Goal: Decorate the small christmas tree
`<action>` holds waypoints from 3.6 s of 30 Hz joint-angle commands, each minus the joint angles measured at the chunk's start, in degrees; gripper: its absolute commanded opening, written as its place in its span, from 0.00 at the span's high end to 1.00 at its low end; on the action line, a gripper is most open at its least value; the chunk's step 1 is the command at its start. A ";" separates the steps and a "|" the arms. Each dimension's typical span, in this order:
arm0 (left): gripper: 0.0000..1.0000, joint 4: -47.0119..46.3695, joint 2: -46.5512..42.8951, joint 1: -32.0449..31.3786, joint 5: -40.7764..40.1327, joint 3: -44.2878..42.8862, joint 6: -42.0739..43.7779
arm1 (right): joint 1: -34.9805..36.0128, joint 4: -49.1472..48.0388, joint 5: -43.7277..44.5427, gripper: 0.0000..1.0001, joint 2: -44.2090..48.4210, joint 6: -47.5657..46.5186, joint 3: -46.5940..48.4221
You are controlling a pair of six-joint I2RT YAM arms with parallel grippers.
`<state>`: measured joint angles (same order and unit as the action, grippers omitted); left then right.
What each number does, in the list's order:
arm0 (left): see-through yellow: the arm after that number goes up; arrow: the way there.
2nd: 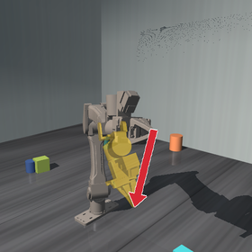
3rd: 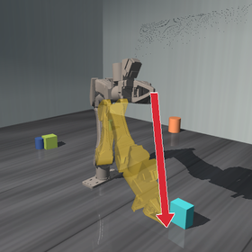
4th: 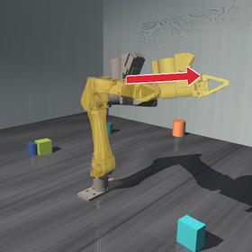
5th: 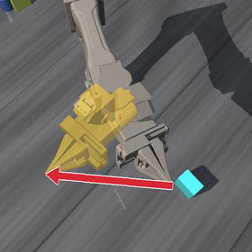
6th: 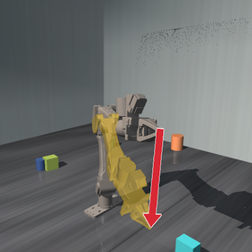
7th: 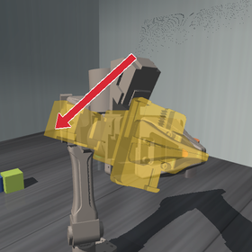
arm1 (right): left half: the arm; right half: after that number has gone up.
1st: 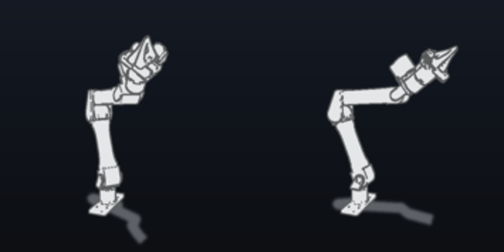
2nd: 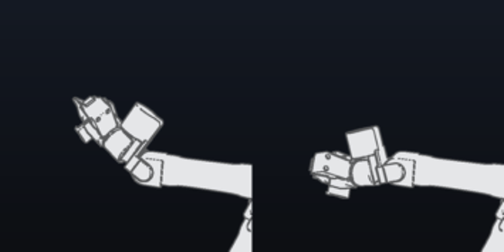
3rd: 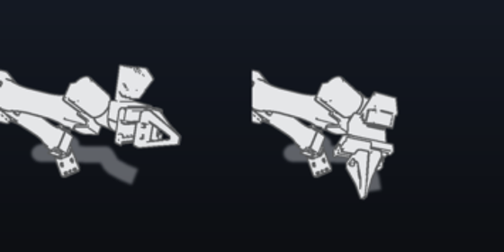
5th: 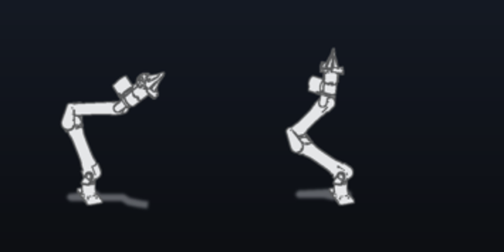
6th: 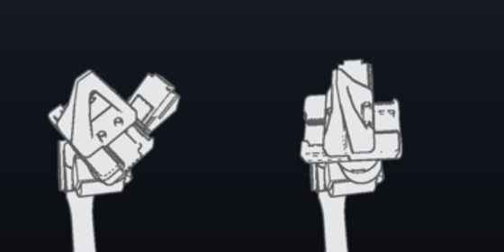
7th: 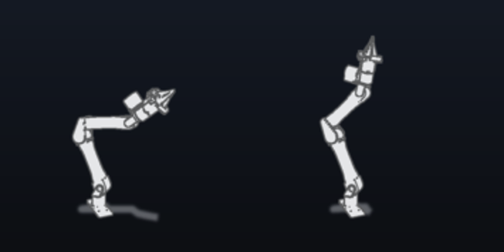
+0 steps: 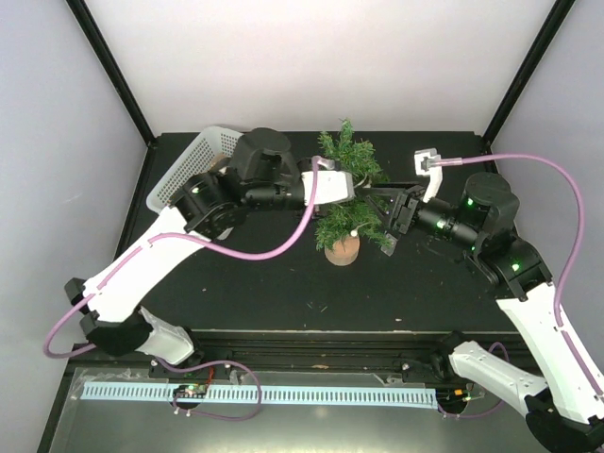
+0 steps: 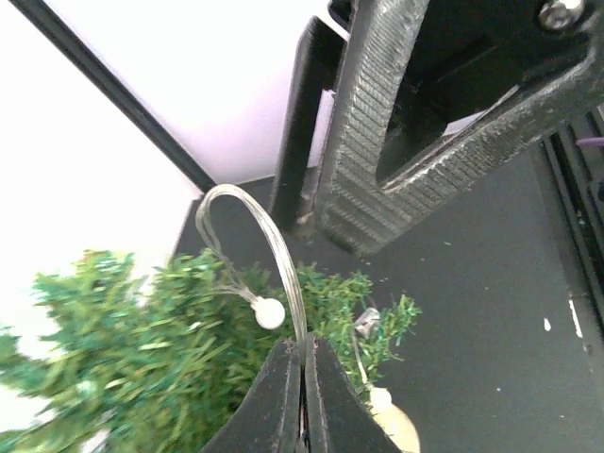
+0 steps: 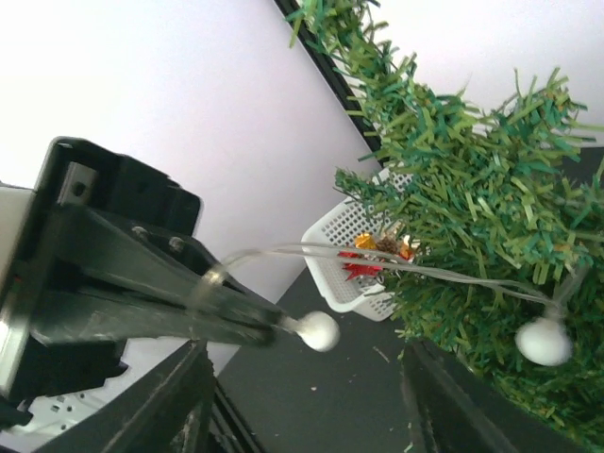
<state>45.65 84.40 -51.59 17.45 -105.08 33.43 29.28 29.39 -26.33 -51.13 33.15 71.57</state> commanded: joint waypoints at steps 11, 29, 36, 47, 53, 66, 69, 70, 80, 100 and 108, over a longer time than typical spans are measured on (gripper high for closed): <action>0.98 -3.29 -8.38 6.98 -6.91 4.79 3.88 | 0.43 -0.08 1.95 0.28 3.82 -2.55 1.44; 0.98 -13.73 -5.13 14.43 -8.49 7.04 6.47 | 0.43 0.70 4.72 0.26 5.55 -4.46 -0.87; 0.98 -15.95 -1.18 16.07 -8.55 6.02 6.78 | 0.43 0.98 4.84 0.26 5.78 -4.73 -0.82; 0.98 -17.47 0.24 18.05 -5.61 10.49 4.80 | 0.43 1.51 5.37 0.26 5.63 -5.85 -0.82; 0.98 -17.50 0.48 18.04 -3.40 13.71 3.07 | 0.39 1.28 5.10 0.26 5.34 -5.89 -0.65; 0.44 -18.32 0.12 18.90 0.58 16.90 -1.58 | 0.43 2.95 6.20 0.26 4.59 -7.18 1.01; 0.32 -17.57 -0.56 20.33 4.36 17.18 -3.48 | 0.44 3.11 6.85 0.26 4.63 -7.59 1.20; 0.30 -17.47 -0.82 20.94 5.20 17.44 -4.13 | 0.39 3.09 7.16 0.26 4.78 -7.64 1.20; 0.22 -18.27 -7.18 31.29 12.95 20.40 -8.00 | 0.35 3.62 11.20 0.26 5.73 -8.53 -0.42; 0.30 -8.03 7.06 56.72 8.81 16.54 -7.44 | 0.34 22.07 32.20 0.30 15.23 -1.60 -18.28; 0.35 1.89 23.28 56.70 -3.07 5.99 -2.79 | 0.30 23.81 28.79 0.29 8.30 -1.75 -18.04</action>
<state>40.01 103.42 5.23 19.92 -94.39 27.40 29.28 51.90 3.70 -40.64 30.81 52.77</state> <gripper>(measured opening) 0.664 0.711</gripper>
